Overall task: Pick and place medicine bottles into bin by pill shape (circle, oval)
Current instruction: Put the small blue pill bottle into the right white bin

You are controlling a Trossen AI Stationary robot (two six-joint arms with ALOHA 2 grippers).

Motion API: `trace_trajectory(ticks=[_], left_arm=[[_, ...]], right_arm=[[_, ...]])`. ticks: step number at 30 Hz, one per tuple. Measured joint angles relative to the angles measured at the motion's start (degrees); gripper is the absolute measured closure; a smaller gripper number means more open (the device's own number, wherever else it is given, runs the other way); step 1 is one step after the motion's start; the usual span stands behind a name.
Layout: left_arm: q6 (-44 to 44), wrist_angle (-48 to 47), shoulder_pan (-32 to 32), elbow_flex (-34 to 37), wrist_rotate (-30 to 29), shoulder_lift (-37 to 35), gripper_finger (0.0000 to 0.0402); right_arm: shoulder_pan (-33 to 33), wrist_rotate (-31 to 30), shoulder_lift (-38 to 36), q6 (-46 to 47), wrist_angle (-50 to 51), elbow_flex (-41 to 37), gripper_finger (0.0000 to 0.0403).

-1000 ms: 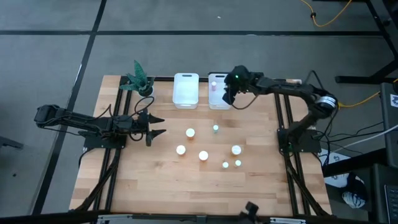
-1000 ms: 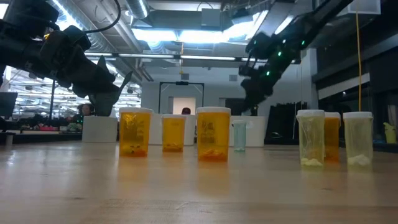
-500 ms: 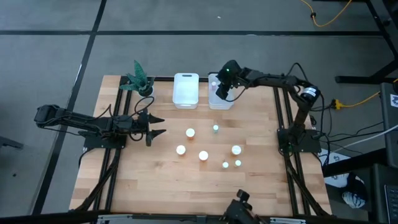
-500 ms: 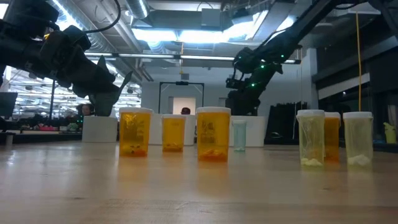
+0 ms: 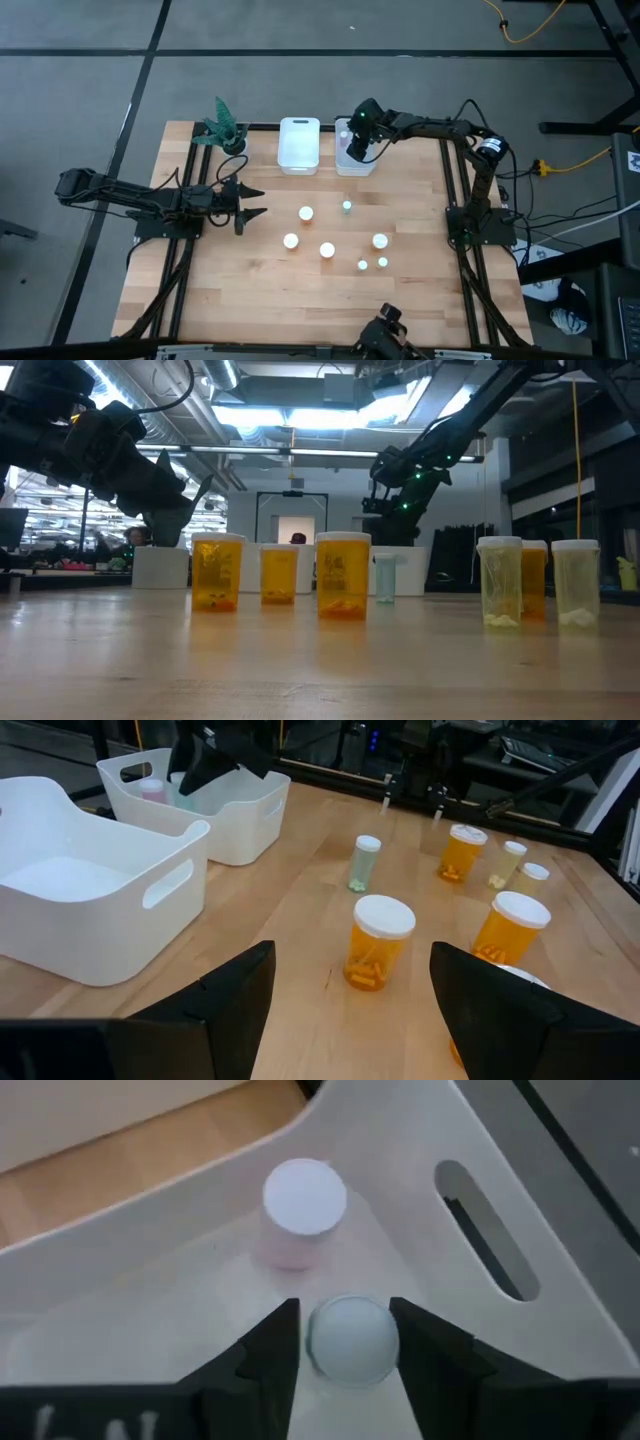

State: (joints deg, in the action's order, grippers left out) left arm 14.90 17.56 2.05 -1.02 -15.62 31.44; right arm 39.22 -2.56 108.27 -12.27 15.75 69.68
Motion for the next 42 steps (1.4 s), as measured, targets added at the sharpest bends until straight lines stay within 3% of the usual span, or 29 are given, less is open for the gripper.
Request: trace_trajectory(ticks=[7, 15, 20, 25, 34, 42], left_arm=[[0.0, 0.0, 0.0, 0.0, 0.0, 0.0, 0.0143], [0.0, 0.0, 0.0, 0.0, 0.0, 0.0, 0.0143], [0.0, 0.0, 0.0, 0.0, 0.0, 0.0, 0.0143], [0.0, 0.0, 0.0, 0.0, 0.0, 0.0, 0.0143], [0.0, 0.0, 0.0, 0.0, 0.0, 0.0, 0.0143], [0.0, 0.0, 0.0, 0.0, 0.0, 0.0, 0.0143]], right_arm=[[0.0, -2.3, -0.7, 0.0, 0.6, 0.0, 0.0197], [0.0, -2.0, -7.1, 1.7, 4.8, 0.0, 0.0192], [-1.4, 8.1, -13.1, 4.7, 12.3, 0.0, 0.0192], [-8.4, 16.2, -19.0, 4.7, 16.7, -1.5, 0.0192], [-24.9, 15.1, -26.4, 4.5, 15.7, -12.8, 0.0192], [-30.7, 10.4, -26.4, 5.9, 2.1, -24.8, 0.0192]])
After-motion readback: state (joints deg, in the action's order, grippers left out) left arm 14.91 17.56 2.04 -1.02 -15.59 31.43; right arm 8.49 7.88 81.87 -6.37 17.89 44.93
